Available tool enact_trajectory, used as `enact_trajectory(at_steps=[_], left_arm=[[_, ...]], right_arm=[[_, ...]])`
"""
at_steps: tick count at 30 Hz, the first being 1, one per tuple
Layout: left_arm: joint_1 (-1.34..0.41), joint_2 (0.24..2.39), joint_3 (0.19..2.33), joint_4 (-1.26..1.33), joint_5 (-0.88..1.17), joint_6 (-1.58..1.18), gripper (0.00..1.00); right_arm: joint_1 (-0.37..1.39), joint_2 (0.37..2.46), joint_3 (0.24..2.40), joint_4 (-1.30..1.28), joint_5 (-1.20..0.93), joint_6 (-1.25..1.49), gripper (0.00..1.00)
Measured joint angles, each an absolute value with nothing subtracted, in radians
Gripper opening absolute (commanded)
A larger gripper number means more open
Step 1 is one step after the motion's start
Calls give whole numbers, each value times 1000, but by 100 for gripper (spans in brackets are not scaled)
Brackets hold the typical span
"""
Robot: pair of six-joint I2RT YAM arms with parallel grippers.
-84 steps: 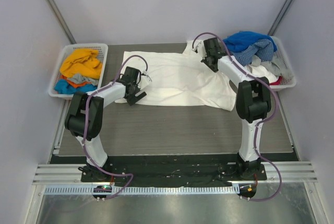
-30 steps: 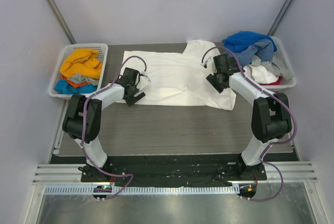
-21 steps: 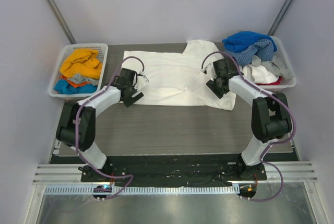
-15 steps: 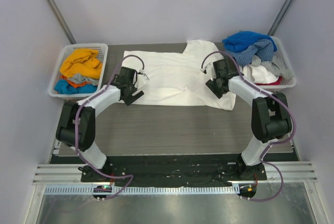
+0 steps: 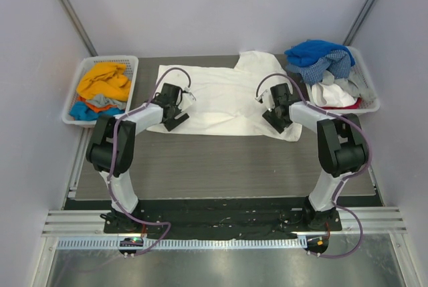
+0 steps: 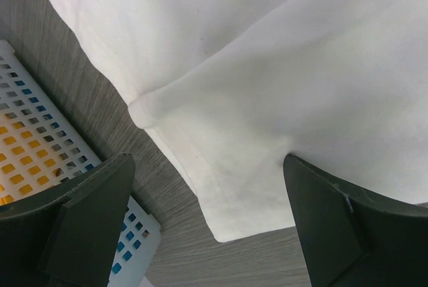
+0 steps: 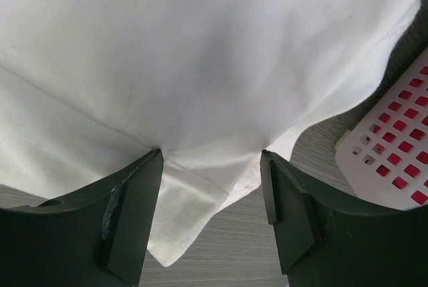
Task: Fold and stack the t-shirts
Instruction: Fold the flattened tshirt in 1/3 of the way
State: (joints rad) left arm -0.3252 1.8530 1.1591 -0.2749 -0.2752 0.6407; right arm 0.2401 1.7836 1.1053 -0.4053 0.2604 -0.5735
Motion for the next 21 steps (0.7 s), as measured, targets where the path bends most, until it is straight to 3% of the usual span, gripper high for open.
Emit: enact_trajectory(at_steps=[21], left_arm=[[-329,1750,978,-112,-318,684,100]], right_arm=[[244,1641,919,-389,246,-709,70]])
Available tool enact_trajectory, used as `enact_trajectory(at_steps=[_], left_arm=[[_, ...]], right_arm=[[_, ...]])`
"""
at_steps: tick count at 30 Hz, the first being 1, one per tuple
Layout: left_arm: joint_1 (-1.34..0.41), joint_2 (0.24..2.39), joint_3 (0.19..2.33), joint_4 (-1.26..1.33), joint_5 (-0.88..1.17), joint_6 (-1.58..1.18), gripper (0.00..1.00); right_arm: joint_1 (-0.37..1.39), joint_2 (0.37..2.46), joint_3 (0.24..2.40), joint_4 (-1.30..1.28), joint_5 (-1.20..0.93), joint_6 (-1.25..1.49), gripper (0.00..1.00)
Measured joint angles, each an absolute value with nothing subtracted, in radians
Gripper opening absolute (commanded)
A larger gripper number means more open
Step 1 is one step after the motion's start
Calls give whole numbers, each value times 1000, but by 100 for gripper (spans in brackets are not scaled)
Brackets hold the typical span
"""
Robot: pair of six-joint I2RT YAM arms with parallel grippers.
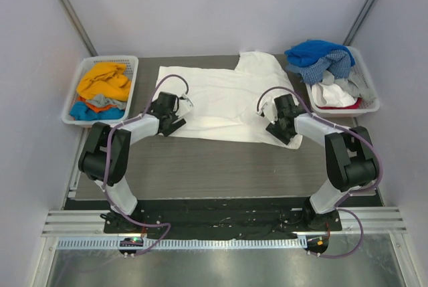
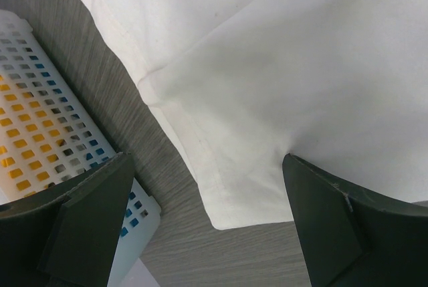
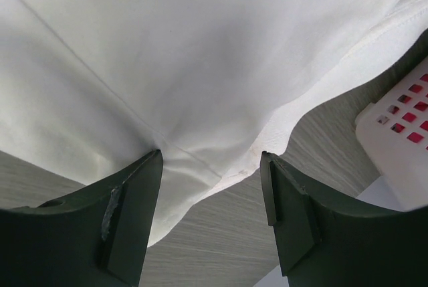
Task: Fold and stack the t-shirts
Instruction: Fold the flattened tshirt in 1/3 of the way
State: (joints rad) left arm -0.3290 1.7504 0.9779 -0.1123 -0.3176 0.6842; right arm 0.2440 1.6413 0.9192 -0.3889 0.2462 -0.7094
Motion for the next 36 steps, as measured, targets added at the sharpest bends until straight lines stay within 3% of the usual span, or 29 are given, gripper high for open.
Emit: enact_trajectory(at_steps=[36], left_arm=[[-444,1358,596,-181,-375,576,100]], right_arm=[[282,1386,708,-553,77,-789,70]])
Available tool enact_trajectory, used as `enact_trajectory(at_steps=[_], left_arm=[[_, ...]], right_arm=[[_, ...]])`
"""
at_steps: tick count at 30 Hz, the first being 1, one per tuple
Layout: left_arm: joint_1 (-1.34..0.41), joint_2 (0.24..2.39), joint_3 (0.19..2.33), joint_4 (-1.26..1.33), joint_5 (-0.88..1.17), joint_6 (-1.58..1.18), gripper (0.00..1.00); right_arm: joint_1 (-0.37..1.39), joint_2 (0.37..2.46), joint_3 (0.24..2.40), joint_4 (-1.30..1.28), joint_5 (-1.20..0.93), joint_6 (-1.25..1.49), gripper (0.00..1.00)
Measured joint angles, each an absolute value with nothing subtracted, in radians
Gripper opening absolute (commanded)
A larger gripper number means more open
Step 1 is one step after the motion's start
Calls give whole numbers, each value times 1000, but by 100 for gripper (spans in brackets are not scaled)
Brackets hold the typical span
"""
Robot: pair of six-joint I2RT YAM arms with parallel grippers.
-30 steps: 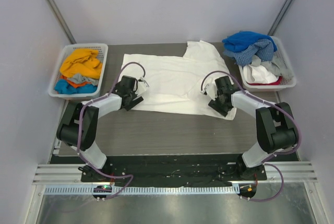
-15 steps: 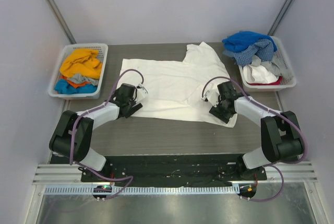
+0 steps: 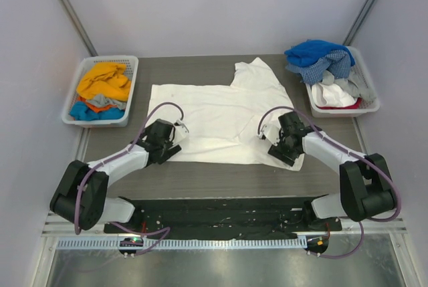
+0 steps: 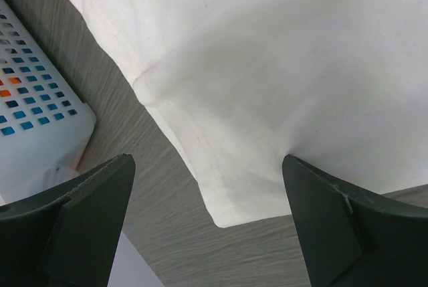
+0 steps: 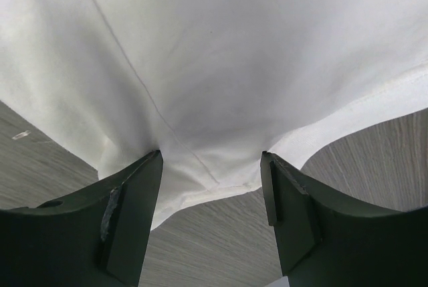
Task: Fold and stack the t-shirts
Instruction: Fold the flattened tshirt in 1/3 of the way
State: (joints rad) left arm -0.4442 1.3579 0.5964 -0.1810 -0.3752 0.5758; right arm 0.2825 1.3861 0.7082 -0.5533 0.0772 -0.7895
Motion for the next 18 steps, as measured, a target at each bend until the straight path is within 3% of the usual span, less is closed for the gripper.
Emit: enact_trajectory(at_steps=[18], left_arm=[[-505,1173,509,-366,-390,511,100]], right_arm=[[328,1218,600,-681,27,-786,70]])
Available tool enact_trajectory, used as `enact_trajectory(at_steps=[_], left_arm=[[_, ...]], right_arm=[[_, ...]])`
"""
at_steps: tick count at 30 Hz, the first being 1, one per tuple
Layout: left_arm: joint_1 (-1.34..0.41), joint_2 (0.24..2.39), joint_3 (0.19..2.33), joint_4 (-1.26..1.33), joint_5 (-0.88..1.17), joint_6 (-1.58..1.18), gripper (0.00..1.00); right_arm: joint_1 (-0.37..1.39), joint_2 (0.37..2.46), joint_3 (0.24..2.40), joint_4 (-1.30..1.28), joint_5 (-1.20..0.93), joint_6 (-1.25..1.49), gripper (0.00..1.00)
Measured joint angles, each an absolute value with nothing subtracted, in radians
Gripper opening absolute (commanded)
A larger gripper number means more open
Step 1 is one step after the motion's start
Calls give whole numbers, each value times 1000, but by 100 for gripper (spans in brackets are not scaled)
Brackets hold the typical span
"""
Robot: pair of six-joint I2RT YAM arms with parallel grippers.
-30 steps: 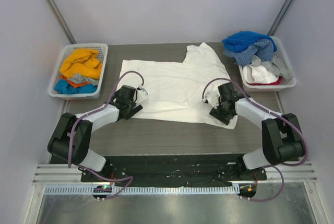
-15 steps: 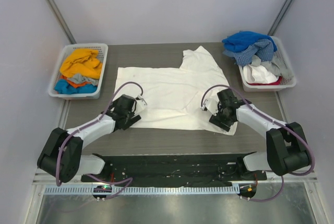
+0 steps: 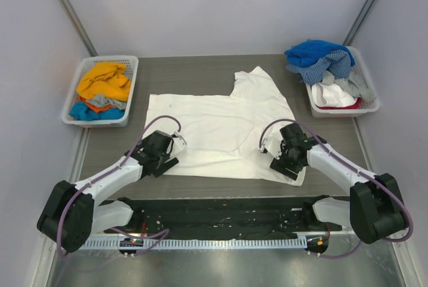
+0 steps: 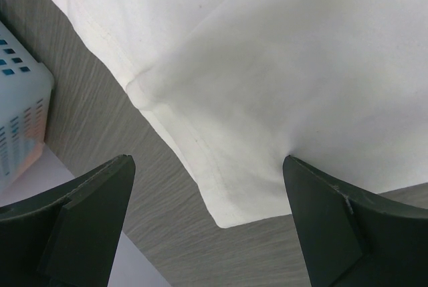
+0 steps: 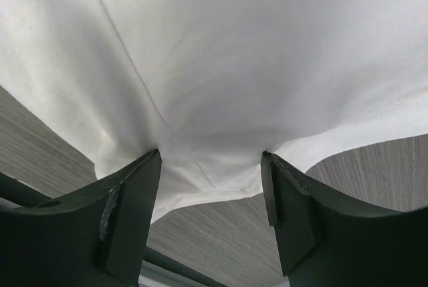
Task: Fold and stack the t-shirts
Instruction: Fold the flattened tshirt in 1/3 of the way, then grap the side of the flattened tshirt furthest away from the robot with both arms
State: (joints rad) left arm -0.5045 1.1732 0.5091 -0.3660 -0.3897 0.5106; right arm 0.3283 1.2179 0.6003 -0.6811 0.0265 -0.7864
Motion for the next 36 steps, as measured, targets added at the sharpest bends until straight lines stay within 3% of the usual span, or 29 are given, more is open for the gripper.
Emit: enact_trajectory(at_steps=[9,20,28,36], left_arm=[[-515,1070,491,-494,-374,500,100],[-515,1062,756,-469,-357,555,100],[-459,1340,873,-329,-334,621,100],[-326,1591,1150,-300,-237,606,100]], right_arm=[[332,1173,627,-784,22,-768,72],[335,1198,982,-730,88,-690,73],[318,1473,1154,-510,186,-583,71],[188,1900,1647,-439,142,-424,70]])
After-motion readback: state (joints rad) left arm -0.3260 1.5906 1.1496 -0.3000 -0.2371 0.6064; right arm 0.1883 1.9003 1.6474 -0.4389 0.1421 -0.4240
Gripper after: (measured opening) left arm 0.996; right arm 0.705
